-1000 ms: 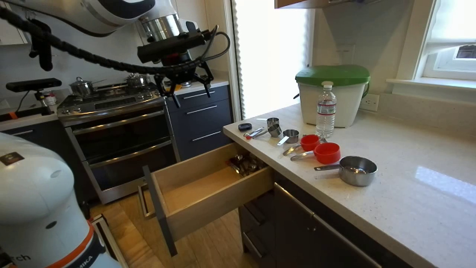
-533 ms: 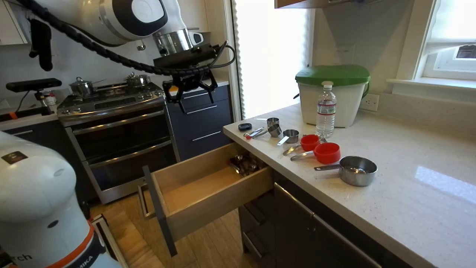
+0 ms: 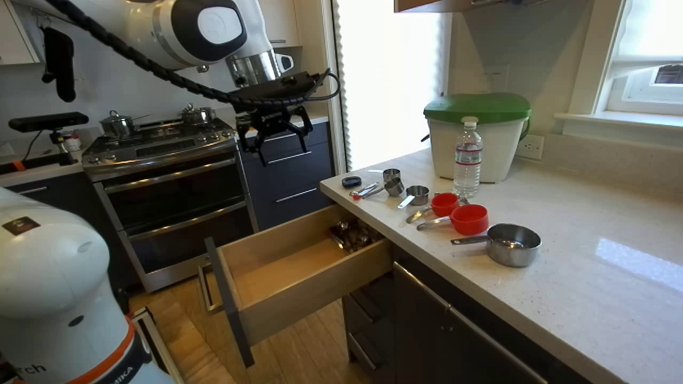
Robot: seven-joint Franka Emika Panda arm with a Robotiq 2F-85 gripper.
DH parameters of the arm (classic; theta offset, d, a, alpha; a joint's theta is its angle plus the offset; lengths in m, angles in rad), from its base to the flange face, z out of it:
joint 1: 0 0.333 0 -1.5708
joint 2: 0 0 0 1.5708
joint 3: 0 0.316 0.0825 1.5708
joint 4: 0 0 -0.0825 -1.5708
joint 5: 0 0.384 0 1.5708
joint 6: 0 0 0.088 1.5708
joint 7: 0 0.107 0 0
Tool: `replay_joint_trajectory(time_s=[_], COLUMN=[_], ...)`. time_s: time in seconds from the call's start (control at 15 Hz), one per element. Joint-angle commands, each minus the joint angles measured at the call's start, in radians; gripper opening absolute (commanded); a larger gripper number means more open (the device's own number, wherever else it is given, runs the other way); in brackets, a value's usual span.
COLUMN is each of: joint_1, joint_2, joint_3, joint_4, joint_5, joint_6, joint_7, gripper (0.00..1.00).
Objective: Pick up the silver and red measuring spoon from the open drawer and put it on the kitchen counter
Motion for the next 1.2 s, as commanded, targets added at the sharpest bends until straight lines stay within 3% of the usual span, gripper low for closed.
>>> replay_joint_trajectory(time_s=[0.0, 0.47, 0.8, 1.0, 1.07, 1.13], joint_1=[0.052, 0.017, -0.044, -0.105, -0.125, -0.138], joint_2=[0.176, 0.448, 0.619, 0.710, 0.635, 0.663], joint_3=[-0.041, -0.028, 0.039, 0.107, 0.127, 0.143], joint_4=[0.014, 0.020, 0.065, 0.114, 0.068, 0.083], joint_5=[0.143, 0.422, 0.639, 0.674, 0.631, 0.636], joint_6=[0.124, 0.258, 0.291, 0.283, 0.279, 0.280], joint_7=[-0.182, -0.561, -0.861, -0.927, -0.862, -0.874], gripper=[1.00, 1.00, 1.00, 1.00, 1.00, 1.00])
